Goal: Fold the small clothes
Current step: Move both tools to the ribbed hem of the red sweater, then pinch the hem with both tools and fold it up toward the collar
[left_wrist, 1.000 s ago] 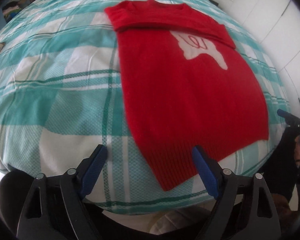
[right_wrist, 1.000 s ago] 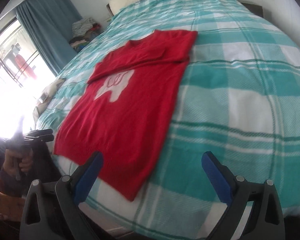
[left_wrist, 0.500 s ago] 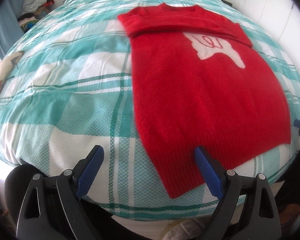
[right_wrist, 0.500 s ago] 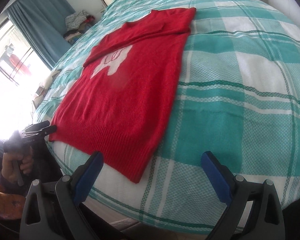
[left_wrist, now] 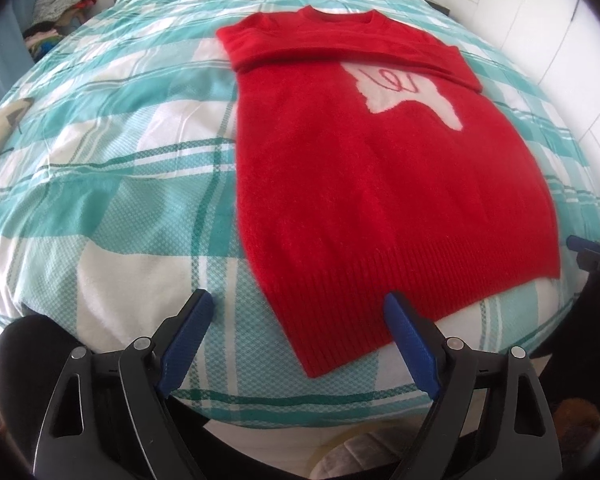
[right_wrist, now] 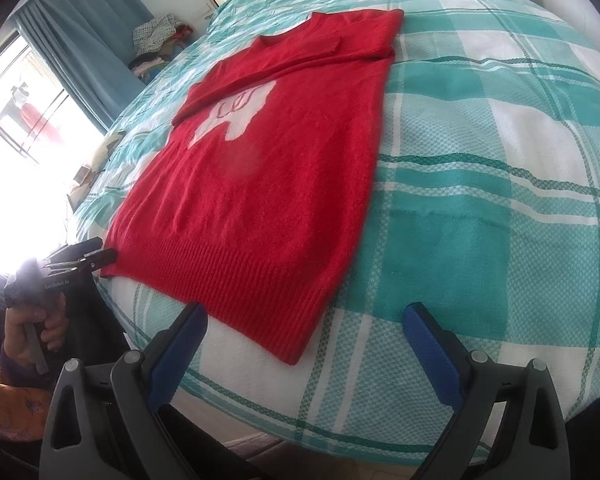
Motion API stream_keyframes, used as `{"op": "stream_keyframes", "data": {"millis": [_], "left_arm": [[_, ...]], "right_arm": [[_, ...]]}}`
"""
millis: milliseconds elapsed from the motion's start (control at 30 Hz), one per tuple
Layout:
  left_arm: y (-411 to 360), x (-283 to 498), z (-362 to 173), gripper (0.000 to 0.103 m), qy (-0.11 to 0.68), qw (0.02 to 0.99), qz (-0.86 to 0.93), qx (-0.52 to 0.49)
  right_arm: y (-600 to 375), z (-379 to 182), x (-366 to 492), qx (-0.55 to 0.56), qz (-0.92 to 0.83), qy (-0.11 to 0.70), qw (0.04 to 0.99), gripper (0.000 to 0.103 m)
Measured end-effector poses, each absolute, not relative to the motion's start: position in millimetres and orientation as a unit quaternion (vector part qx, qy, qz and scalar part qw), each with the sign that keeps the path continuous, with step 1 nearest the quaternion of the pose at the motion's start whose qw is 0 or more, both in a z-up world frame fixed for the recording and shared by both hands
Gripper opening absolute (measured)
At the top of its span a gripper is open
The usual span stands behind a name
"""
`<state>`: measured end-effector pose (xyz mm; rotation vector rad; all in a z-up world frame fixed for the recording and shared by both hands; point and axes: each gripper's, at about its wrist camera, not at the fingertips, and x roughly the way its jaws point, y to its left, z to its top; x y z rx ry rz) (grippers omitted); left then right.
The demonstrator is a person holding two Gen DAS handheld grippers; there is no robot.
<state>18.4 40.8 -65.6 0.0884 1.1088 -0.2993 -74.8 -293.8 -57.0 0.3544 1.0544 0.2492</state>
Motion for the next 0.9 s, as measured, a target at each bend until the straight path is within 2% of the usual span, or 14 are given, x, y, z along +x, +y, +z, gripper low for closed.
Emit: {"op": "stream_keyframes", "data": {"millis": [200,300,333,367,400,433,467,500,700,900], "left_arm": [[35.1,17.2,-67.4,0.077,0.526,0.836,-0.154,0.036],[34.5,16.7,-68.8,0.060,0.528,0.833,-0.161,0.030],[34.7,16.7,-69.8,0.047,0.530,0.831,-0.165,0.024],[35.1,16.8,-70.7,0.030,0.533,0.828,-0.171,0.018],[36.2,16.8,-71.0,0.019,0.537,0.825,-0.177,0.011],[37.7,16.8,-70.2,0.007,0.539,0.823,-0.181,0.004],[39.9,17.2,-67.5,0.006,0.540,0.822,-0.184,-0.003],[43.1,18.3,-63.2,0.006,0.540,0.820,-0.189,-0.013],[61.8,67.0,-14.6,0.005,0.509,0.821,-0.232,-0.113],[45.1,204.1,17.4,0.005,0.453,0.852,-0.219,-0.143]], "right_arm": [[-288.0,-57.4,-74.3,0.171,0.120,0.501,0.840,0.098],[-277.3,-62.9,-71.3,0.157,0.110,0.514,0.836,0.096],[-274.9,-65.4,-70.5,0.161,0.111,0.516,0.834,0.090],[-272.0,-69.0,-69.2,0.165,0.111,0.521,0.830,0.077],[-268.5,-73.9,-67.4,0.158,0.107,0.531,0.826,0.068],[-264.5,-76.8,-66.4,0.135,0.096,0.537,0.827,0.044],[-263.3,-76.7,-66.9,0.117,0.085,0.536,0.832,0.009],[-265.7,-74.6,-67.3,0.124,0.088,0.534,0.832,0.005],[-283.8,-17.3,-52.8,0.139,0.102,0.464,0.869,0.004],[-312.6,39.6,54.7,0.149,0.076,0.375,0.912,0.004]]}}
